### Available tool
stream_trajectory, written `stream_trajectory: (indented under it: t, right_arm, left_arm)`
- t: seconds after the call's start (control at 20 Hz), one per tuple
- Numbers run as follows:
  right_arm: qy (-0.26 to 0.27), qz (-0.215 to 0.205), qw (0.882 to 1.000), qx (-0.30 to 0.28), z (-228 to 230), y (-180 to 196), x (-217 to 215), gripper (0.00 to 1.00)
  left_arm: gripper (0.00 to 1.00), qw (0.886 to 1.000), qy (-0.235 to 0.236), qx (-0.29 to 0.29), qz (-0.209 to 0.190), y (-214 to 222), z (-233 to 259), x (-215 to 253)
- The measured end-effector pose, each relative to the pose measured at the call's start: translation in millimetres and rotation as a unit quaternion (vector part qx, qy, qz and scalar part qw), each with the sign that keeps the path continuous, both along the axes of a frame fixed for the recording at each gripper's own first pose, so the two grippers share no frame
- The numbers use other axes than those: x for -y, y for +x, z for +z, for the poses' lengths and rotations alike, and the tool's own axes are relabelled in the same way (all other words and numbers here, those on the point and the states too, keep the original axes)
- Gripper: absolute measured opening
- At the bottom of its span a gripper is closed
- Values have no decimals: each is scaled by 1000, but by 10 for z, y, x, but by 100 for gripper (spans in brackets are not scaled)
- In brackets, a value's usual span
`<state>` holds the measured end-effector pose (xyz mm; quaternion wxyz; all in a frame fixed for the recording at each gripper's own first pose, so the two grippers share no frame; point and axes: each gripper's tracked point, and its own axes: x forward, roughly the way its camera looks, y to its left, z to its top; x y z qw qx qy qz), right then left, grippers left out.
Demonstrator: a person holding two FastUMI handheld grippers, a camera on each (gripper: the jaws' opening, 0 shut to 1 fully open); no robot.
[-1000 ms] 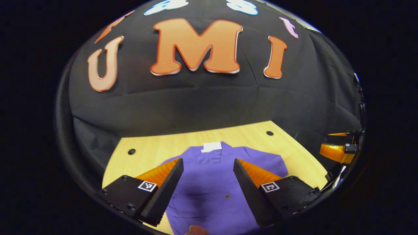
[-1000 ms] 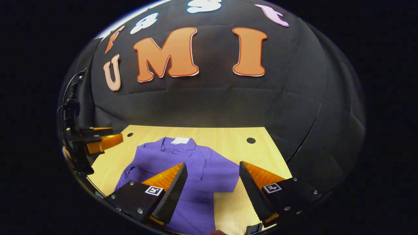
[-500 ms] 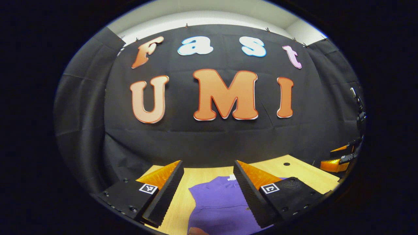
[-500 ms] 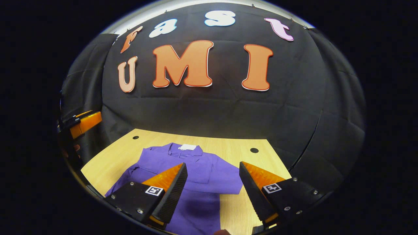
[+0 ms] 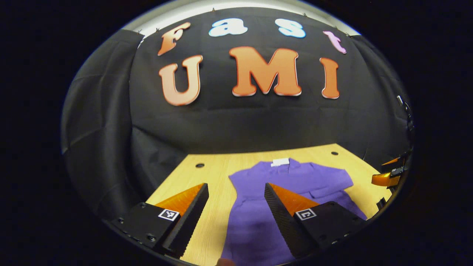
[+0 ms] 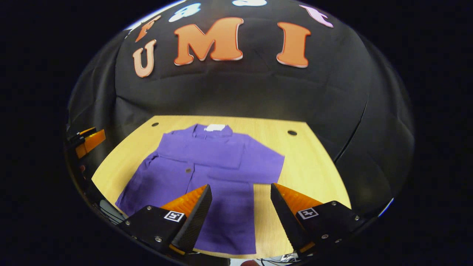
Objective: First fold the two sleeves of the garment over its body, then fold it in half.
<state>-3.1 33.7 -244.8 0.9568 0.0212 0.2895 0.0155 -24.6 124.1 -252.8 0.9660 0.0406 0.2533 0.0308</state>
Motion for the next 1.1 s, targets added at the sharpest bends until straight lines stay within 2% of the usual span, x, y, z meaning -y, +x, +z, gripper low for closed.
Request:
stream_trajectory:
  t: [0.2,0.4,0.55,0.7,0.95,1.05,1.1]
  right_arm:
    - [9,-2,997,-80,-505,-262,22,95]
    - [15,2,988,-154,-902,-541,-12,95]
    - [18,6,978,-207,-1182,-766,-34,95]
    - [24,8,968,-250,-1408,-977,1,95]
    - [28,9,954,-297,-1567,-1138,-8,96]
    - [27,10,951,-309,-1608,-1148,-12,95]
    - [27,10,950,-311,-1625,-1160,-9,96]
  left_arm:
    - [98,996,1,-84,3,-204,-477,-135]
    - [98,983,-8,-182,-4,-615,-974,-155]
    - [98,965,-33,-262,-1,-967,-1362,-163]
    - [98,941,-46,-336,11,-1271,-1591,-234]
    - [99,902,-81,-422,40,-1403,-1810,-237]
    - [100,890,-91,-444,45,-1478,-1911,-216]
    - [100,890,-83,-445,46,-1483,-1932,-248]
